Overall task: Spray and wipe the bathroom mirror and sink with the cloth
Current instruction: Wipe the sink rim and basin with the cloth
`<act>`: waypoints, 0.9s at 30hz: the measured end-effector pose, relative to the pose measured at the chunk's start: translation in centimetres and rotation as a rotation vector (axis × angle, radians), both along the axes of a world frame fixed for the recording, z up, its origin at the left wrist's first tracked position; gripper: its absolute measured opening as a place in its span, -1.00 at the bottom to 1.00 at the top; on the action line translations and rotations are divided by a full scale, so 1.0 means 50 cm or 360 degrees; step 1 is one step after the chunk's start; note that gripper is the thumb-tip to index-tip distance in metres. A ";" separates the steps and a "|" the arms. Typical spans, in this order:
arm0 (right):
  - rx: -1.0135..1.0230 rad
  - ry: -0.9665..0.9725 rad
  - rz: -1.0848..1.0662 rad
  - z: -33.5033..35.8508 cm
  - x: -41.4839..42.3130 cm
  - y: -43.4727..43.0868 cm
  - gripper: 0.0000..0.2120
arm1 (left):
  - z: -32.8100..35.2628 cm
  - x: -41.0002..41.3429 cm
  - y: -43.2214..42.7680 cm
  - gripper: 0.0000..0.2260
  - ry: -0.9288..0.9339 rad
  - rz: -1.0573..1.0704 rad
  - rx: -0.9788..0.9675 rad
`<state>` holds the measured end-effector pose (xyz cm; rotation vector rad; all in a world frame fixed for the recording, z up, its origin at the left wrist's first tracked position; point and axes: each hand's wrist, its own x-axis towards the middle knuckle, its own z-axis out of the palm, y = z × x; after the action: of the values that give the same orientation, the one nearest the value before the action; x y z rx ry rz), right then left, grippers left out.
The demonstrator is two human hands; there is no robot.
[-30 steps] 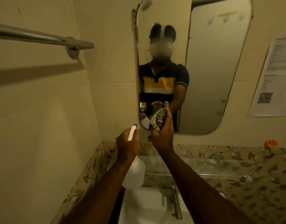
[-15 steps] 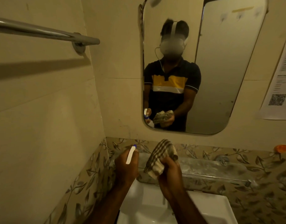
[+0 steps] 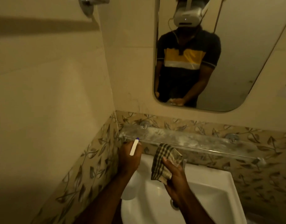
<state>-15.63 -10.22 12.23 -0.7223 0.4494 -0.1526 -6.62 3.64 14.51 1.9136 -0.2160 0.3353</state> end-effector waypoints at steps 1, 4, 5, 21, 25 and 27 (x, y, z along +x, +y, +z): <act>-0.0075 0.0039 -0.0009 -0.015 -0.001 0.001 -0.66 | -0.009 0.003 0.007 -0.66 0.0019 0.0001 0.0020; -0.0260 0.0144 -0.0088 -0.056 -0.003 0.000 -0.70 | -0.042 0.018 0.029 -0.67 0.0070 0.0009 0.0064; -0.0328 0.0175 -0.0115 -0.070 -0.003 -0.001 -0.69 | -0.052 0.023 0.035 -0.67 0.0079 0.0015 0.0090; -0.1666 0.0678 0.0062 -0.303 0.158 -0.020 -0.82 | -0.154 0.070 0.042 -0.71 0.0322 0.0058 0.0327; -0.1971 0.0982 -0.0175 -0.321 0.201 -0.038 -0.71 | -0.168 0.091 0.039 -0.67 0.0320 0.0044 0.0405; -0.2100 0.1066 -0.0116 -0.309 0.206 -0.035 -0.62 | -0.173 0.100 0.038 -0.70 0.0319 0.0015 0.0450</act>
<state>-5.35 -11.98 -3.24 -2.0814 1.0291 -0.2763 -1.64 5.54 5.87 2.2117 -0.1257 0.1211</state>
